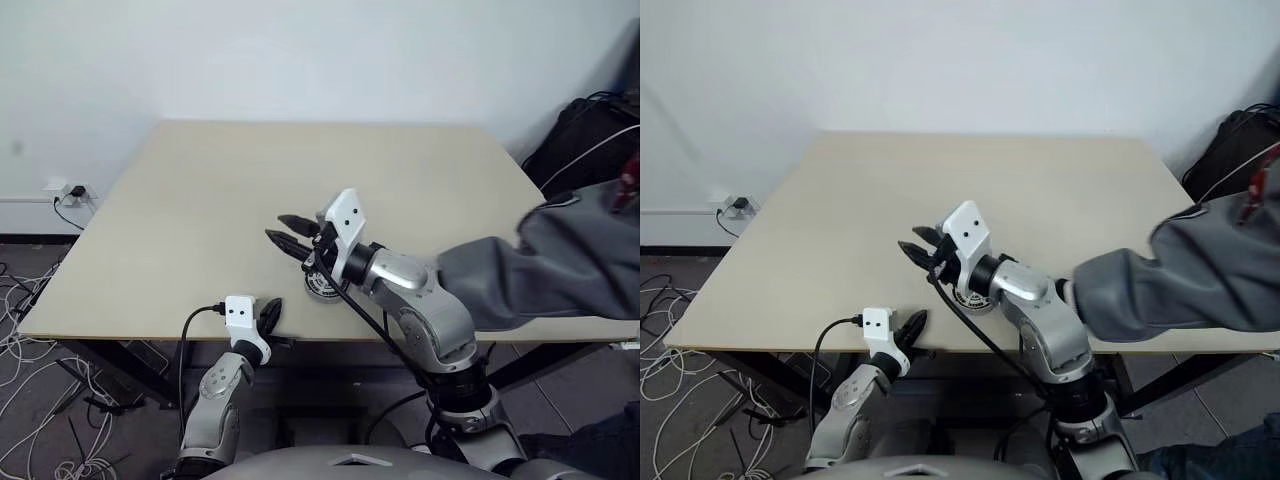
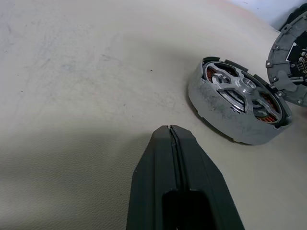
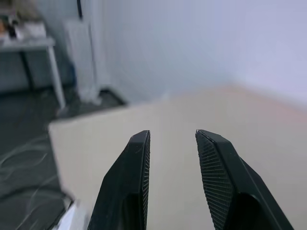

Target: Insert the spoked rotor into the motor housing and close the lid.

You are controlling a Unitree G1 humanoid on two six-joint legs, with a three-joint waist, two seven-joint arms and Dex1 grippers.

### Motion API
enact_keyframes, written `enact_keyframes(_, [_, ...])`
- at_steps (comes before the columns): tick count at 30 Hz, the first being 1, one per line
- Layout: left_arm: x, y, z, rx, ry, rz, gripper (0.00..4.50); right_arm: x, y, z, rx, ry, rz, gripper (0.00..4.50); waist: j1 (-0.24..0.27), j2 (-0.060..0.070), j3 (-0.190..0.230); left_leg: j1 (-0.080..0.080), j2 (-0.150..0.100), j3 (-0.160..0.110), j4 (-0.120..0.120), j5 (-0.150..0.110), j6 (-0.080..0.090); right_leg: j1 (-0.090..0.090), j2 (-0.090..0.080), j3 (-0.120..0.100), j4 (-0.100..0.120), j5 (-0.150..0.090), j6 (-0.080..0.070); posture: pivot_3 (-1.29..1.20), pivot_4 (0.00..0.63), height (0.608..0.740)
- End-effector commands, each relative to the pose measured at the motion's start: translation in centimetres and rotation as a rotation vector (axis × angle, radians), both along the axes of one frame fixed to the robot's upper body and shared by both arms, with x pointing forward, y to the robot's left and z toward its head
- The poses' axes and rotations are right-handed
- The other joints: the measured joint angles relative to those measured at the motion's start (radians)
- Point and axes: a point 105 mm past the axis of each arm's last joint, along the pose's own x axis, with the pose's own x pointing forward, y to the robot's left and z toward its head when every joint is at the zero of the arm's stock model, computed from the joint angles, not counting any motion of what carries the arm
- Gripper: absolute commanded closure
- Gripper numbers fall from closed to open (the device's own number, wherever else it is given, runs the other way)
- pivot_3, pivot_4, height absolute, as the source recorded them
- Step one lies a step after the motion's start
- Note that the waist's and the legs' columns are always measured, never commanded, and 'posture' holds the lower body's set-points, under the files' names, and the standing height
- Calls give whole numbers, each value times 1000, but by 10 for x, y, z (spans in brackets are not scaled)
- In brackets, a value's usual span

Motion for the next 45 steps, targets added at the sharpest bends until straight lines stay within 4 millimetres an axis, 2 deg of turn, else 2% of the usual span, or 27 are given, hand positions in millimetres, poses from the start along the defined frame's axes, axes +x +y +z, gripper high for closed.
enact_keyframes(1, [6, -5, 12, -6, -50, -31, 4500, -9, -1, 17, 53, -109, 10, 2871, -1, 0, 0, 0, 0, 0, 0, 0, 0, 0, 0, 0, 0, 0, 0, 0, 0, 740])
enact_keyframes(23, [5, -6, 11, 6, -45, -66, 4500, -5, -1, -5, -12, -46, -18, 2871, 1, 0, 0, 0, 0, 0, 0, 0, 0, 0, -5, 0, 0, 0, 0, 0, 0, 740])
enact_keyframes(25, [5, -6, 11, 6, -43, -68, 4500, -2, -3, -16, -94, -28, -27, 2871, 2, 0, 0, 0, 0, 0, 0, 0, 0, 0, -5, 0, 0, 0, 0, 0, 0, 740])
enact_keyframes(29, [5, -7, 10, 6, -40, -70, 4500, 2, -25, -75, -609, -16, 48, 2871, 4, 0, 0, 1, -1, 2, 0, 0, 0, 0, -8, -1, 0, 0, -1, 0, 0, 740])
enact_keyframes(32, [4, -7, 9, 5, -38, -71, 4500, 3, -43, -97, -819, 10, 113, 2871, 8, -1, 1, 1, -1, 3, 1, 0, 0, 0, -13, -6, 0, 0, 0, 0, 0, 740])
enact_keyframes(39, [4, -8, 9, -1, -39, -60, 4500, 26, -69, -116, -1022, 51, 147, 2871, 8, -1, 1, 1, 0, 3, 1, 0, 0, -1, -10, -6, 0, 0, 0, 0, 0, 740])
enact_keyframes(45, [2, -6, 9, -6, -40, -39, 4500, 43, -75, -121, -1081, 54, 153, 2871, 15, -1, 2, 1, -1, 3, 2, 0, 1, 0, -7, -6, 0, 1, 0, 0, 0, 740])
